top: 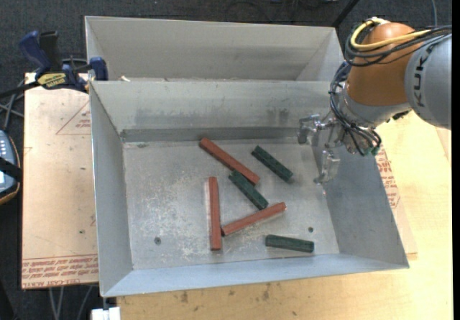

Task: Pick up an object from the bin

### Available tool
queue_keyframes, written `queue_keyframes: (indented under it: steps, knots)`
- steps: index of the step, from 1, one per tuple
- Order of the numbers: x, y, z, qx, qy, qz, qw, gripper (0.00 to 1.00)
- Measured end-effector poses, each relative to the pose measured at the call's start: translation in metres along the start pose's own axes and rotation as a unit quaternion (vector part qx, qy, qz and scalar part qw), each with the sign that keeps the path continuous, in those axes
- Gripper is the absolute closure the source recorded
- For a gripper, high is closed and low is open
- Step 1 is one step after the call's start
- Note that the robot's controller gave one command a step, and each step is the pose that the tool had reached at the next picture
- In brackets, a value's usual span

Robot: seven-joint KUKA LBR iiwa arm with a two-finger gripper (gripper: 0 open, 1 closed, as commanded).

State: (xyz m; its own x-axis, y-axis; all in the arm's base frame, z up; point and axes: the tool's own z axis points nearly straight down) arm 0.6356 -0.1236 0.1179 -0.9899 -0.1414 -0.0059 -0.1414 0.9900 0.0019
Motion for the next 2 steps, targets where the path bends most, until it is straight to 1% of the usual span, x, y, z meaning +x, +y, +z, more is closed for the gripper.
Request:
queue_keyframes:
  steps: [1, 2]
  knots:
    - [0.02, -0.006, 0.002, 0.001, 0.0021, 0.018, 0.9998, 0.0]
    - [0.01, -0.009, 0.001, 0.001, 0.0016, 0.025, 0.9997, 0.0]
